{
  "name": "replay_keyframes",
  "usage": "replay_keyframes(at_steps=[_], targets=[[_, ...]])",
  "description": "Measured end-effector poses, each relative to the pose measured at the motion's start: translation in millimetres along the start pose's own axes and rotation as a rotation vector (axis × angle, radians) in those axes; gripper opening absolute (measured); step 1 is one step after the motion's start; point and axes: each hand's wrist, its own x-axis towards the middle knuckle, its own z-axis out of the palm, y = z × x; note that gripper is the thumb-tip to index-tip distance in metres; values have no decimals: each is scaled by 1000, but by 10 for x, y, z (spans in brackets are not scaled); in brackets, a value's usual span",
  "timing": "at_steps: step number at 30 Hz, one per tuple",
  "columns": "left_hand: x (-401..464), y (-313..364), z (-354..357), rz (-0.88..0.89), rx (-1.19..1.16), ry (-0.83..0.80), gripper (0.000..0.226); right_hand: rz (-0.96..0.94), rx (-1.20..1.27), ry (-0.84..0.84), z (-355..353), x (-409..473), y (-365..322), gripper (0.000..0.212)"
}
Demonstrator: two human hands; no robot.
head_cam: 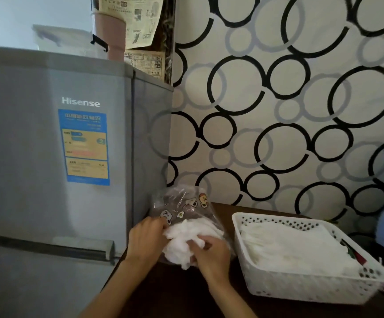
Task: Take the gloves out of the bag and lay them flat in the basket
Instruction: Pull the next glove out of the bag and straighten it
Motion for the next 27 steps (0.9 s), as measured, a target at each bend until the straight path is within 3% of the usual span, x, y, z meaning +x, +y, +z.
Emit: replay_keyframes(at_steps=[2,5,8,10,12,15,18,21,24,27], targets=[[-42,92,-113,0,-14,-19,11,21,106,123,-51,25,-44,6],[-121,172,-337,22,-77,-223,28,9,99,200,-120,53,-129,11],[-152,135,-563,12,-214,-397,32,87,-91,-126,-291,78,-218,25],[-166,105,-664,-46,-361,-354,22,115,-149,-414,-447,29,-268,44],[-169,102,-716,-110,-448,-269,22,-17,-360,-535,-575,-20,-307,56],[-172,100,-726,-174,-457,-160,20,-282,-514,-393,-726,-135,-359,35],[-242,125,-672,-167,-452,-174,16,-396,-598,-184,-825,-224,-404,19],[-384,153,-557,-134,-363,-217,20,-356,-632,-205,-813,-241,-394,15],[-486,120,-517,-101,-233,-192,7,-261,-585,-232,-794,-205,-368,19],[-520,126,-520,80,-175,-235,54,-268,-597,-265,-753,-192,-394,26]])
